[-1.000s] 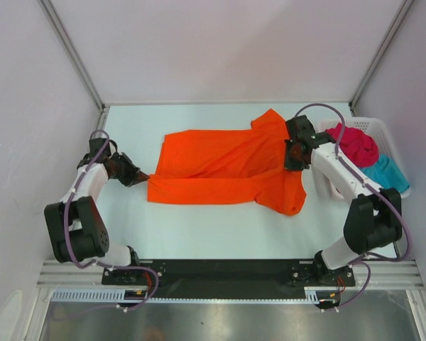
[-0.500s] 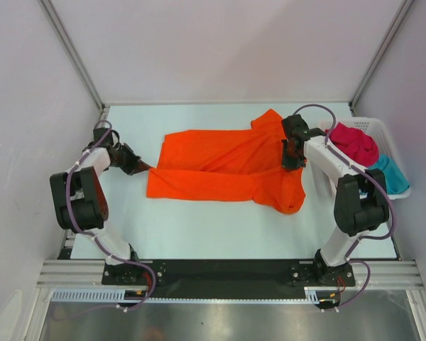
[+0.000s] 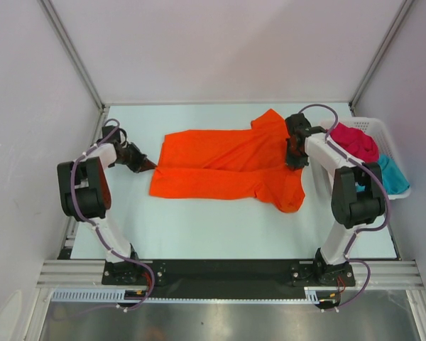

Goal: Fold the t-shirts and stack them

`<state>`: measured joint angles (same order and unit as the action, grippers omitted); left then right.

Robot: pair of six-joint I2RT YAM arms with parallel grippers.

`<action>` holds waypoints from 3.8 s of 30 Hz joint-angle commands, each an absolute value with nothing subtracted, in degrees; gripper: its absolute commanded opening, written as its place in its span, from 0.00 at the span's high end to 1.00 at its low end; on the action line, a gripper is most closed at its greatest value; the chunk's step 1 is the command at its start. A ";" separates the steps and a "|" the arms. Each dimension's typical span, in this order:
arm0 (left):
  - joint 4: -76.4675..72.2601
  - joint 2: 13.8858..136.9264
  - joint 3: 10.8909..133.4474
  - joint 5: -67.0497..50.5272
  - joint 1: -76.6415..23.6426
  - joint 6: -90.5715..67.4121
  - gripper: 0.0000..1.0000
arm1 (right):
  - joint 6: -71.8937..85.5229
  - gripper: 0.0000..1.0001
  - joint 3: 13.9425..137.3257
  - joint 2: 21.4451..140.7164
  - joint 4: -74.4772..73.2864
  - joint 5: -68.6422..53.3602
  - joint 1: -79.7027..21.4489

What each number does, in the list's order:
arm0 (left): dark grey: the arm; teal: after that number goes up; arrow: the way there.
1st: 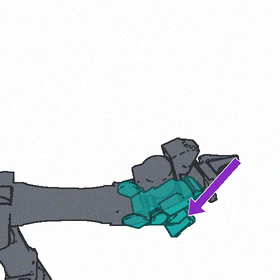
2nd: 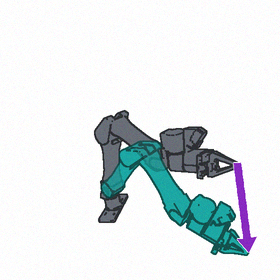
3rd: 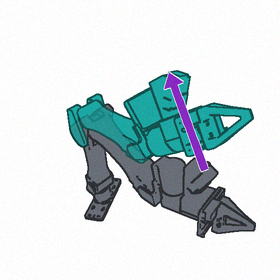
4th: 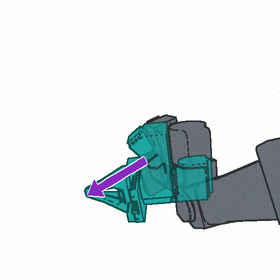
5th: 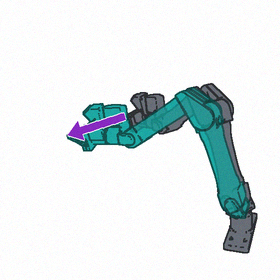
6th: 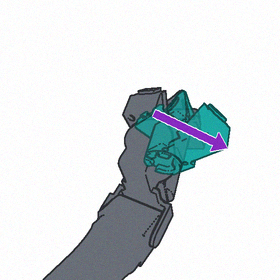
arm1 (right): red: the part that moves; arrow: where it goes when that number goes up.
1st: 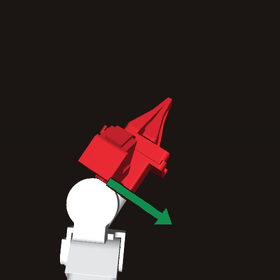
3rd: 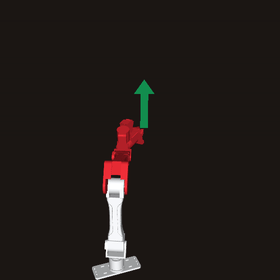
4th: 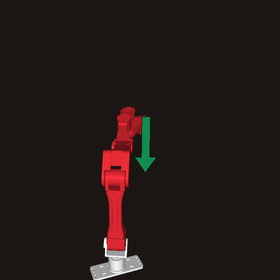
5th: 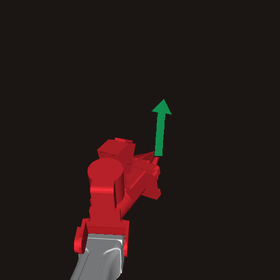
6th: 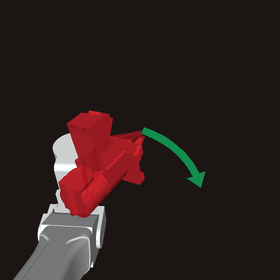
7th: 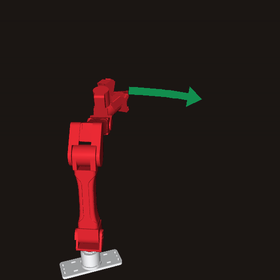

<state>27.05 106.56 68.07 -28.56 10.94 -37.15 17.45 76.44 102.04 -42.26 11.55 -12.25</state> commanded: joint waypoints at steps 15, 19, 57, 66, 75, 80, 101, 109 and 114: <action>29.79 98.71 70.49 -26.37 10.99 -34.37 0.35 | 16.43 0.43 77.97 96.52 -43.42 13.10 -11.95; 30.15 94.93 66.72 -25.93 11.69 -33.75 0.35 | 17.58 0.43 72.62 90.38 -43.94 12.13 -13.70; 24.43 87.01 51.86 -31.55 10.28 -32.34 0.39 | 28.48 0.44 51.15 79.80 -42.10 12.57 -27.25; 24.00 87.71 52.12 -31.90 10.28 -31.90 0.41 | 28.39 0.91 50.71 79.72 -42.01 12.74 -27.25; 23.73 88.07 52.38 -32.69 10.37 -31.90 0.43 | 31.11 1.00 51.77 74.11 -47.63 16.96 -27.33; 23.73 88.07 52.65 -33.05 10.37 -31.99 0.43 | 34.53 1.00 52.21 69.35 -51.85 21.70 -27.33; 25.57 85.61 52.91 -34.10 12.74 -31.11 0.43 | 38.06 0.68 56.24 71.72 -56.78 18.02 -27.07; 26.37 88.15 58.00 -33.57 13.18 -31.38 0.38 | 32.80 0.50 64.59 74.51 -54.50 20.04 -26.11; 26.72 95.17 69.15 -37.00 12.92 -29.97 0.36 | 24.88 0.46 79.66 85.23 -48.08 17.33 -21.37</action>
